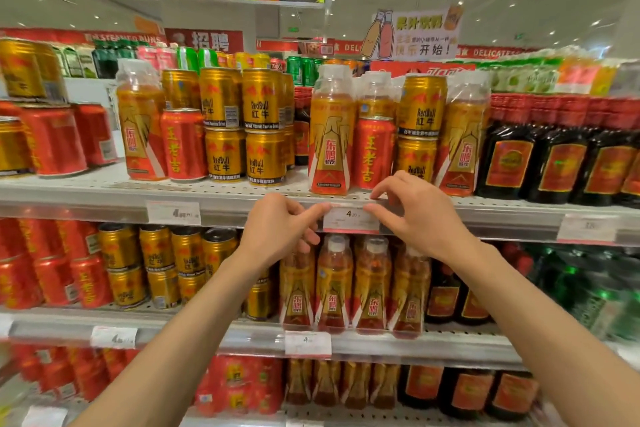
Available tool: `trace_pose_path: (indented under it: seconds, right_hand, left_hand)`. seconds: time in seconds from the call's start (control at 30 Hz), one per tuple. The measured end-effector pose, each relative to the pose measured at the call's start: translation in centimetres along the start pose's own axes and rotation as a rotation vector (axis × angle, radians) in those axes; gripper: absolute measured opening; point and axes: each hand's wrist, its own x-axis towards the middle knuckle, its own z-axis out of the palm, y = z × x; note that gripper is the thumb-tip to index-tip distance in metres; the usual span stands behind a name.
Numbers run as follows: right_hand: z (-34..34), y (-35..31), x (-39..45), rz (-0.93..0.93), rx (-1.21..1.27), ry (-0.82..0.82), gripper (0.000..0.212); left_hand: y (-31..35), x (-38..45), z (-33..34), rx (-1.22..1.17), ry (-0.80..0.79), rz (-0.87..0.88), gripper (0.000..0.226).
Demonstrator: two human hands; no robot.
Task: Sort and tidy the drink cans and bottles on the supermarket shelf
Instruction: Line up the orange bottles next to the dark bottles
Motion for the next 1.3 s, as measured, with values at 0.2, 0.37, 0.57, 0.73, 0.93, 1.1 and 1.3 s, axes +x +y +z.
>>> trace_pose_path:
  seconds: [0.2,0.37,0.57,0.73,0.93,1.1,1.3]
  right_hand:
    - [0.1,0.7,0.5,0.032,0.131,-0.037,0.019]
    - [0.0,1.2,0.8,0.053,0.207,-0.055,0.017]
    - [-0.1,1.3,1.0,0.068,0.245,-0.066,0.018]
    - [0.2,0.9,0.7,0.092,0.252,-0.017,0.02]
    - [0.7,0.0,1.4,0.076,0.356,0.225,0.011]
    - [0.2,-1.2,4.1,-0.111,0.098,0.388,0.035]
    - [-0.5,-1.4,7.3,-0.207,-0.202,0.139,0.086]
  left_hand:
    - [0.3,0.3,-0.4,-0.158,-0.062,-0.082,0.051]
    - [0.7,0.3,-0.6,-0.175,-0.088,-0.095,0.048]
    - [1.0,0.3,-0.6,-0.188,-0.103,-0.105,0.047]
    - [0.9,0.3,-0.6,-0.185,-0.101,-0.095,0.048]
    - [0.7,0.3,-0.7,-0.187,-0.103,-0.085,0.047]
    - [0.6,0.4,-0.7,-0.203,-0.117,-0.071,0.049]
    - [0.5,0.4,-0.8,-0.223,-0.127,-0.07,0.051]
